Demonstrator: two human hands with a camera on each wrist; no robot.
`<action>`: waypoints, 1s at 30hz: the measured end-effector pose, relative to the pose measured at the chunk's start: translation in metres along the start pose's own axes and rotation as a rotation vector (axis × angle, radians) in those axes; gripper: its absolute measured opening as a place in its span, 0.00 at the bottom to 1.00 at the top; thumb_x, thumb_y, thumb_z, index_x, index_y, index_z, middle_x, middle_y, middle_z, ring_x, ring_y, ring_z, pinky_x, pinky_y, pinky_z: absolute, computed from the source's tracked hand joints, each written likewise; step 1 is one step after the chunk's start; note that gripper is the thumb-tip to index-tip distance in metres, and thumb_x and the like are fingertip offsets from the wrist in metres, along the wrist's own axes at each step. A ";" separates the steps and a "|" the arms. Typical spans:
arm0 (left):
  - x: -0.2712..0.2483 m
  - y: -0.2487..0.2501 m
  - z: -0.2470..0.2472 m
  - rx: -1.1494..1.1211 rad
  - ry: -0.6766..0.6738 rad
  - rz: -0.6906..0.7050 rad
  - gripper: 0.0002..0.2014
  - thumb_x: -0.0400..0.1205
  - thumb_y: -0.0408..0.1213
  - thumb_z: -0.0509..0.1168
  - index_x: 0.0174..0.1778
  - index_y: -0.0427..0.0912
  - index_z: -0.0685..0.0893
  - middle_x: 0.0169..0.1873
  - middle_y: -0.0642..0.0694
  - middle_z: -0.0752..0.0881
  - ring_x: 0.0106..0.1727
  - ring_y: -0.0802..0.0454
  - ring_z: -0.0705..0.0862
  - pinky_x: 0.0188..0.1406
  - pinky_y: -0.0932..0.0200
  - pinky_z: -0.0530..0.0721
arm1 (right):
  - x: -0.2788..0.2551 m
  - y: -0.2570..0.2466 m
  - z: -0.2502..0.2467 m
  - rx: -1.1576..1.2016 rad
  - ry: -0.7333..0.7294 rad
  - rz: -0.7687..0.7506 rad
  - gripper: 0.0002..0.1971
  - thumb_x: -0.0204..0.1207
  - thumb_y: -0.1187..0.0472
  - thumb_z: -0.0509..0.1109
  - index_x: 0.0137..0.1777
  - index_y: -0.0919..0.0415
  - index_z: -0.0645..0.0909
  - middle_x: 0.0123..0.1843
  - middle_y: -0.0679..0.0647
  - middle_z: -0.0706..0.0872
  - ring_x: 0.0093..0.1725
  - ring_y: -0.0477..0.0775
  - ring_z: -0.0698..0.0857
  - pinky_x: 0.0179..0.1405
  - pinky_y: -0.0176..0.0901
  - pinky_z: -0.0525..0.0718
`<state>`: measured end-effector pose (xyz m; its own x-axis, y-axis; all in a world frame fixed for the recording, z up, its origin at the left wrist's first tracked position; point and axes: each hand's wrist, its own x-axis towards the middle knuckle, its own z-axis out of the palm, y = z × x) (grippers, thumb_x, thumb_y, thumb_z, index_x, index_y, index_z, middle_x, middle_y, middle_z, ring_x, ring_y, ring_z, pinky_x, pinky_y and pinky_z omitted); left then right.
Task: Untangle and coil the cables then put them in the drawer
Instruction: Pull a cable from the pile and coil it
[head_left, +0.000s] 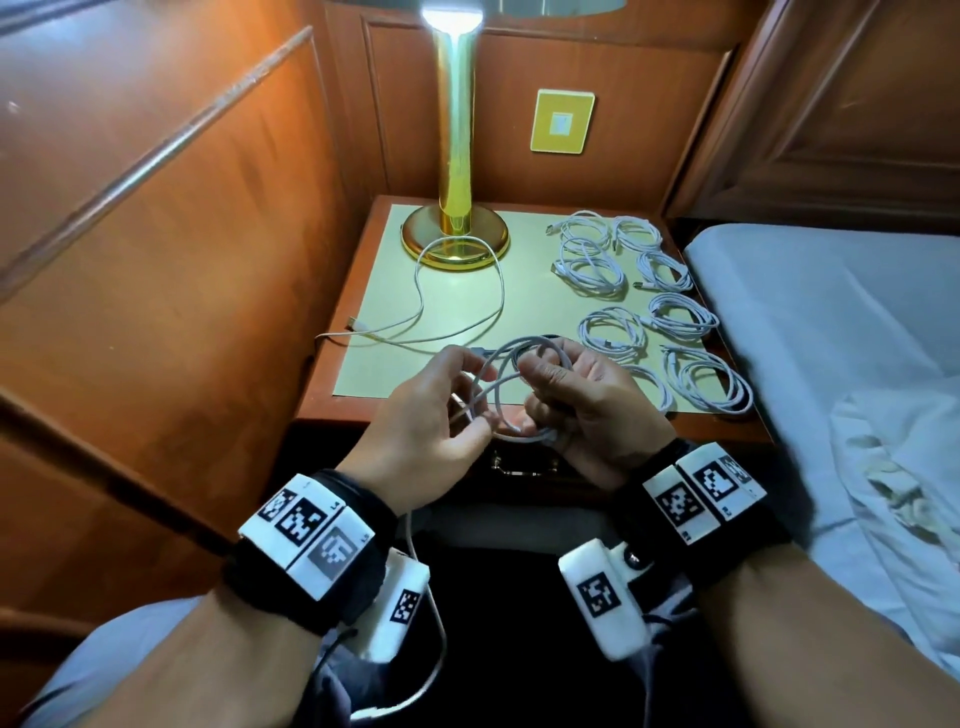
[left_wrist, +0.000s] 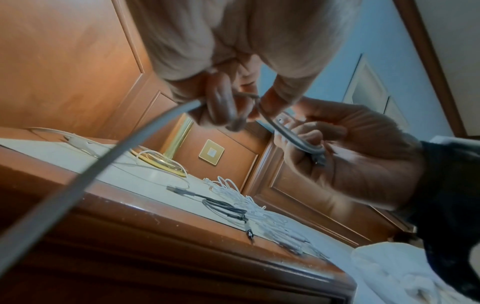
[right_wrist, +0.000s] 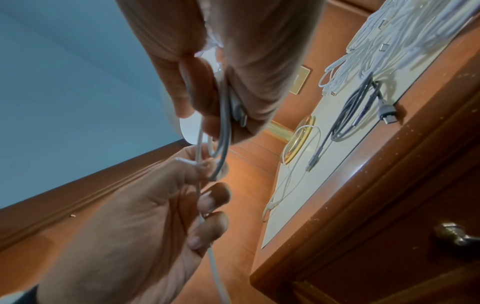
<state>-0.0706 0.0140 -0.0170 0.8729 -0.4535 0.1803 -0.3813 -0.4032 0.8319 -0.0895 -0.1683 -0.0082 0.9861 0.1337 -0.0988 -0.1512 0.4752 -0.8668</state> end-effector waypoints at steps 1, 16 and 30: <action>0.000 0.001 0.001 0.009 0.033 0.003 0.11 0.81 0.32 0.70 0.55 0.49 0.79 0.40 0.49 0.84 0.37 0.50 0.83 0.40 0.53 0.84 | 0.001 0.002 0.000 -0.018 0.018 -0.005 0.11 0.78 0.67 0.72 0.44 0.60 0.70 0.25 0.50 0.65 0.21 0.46 0.67 0.26 0.41 0.76; 0.006 -0.004 0.008 -0.319 0.110 -0.051 0.03 0.88 0.38 0.64 0.55 0.47 0.83 0.32 0.43 0.82 0.29 0.56 0.77 0.32 0.59 0.78 | 0.009 0.011 0.000 -0.142 0.178 0.014 0.06 0.82 0.64 0.70 0.54 0.63 0.75 0.32 0.53 0.75 0.24 0.45 0.74 0.25 0.40 0.80; 0.004 -0.007 0.009 -0.004 0.239 0.005 0.07 0.85 0.46 0.68 0.53 0.48 0.81 0.31 0.44 0.85 0.30 0.52 0.80 0.31 0.58 0.77 | 0.006 0.009 0.002 -0.221 0.074 0.210 0.19 0.85 0.48 0.58 0.42 0.64 0.77 0.32 0.56 0.73 0.27 0.51 0.72 0.31 0.44 0.73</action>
<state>-0.0672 0.0079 -0.0263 0.9184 -0.2544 0.3030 -0.3850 -0.3978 0.8328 -0.0849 -0.1617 -0.0153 0.9383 0.1420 -0.3154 -0.3419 0.2426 -0.9079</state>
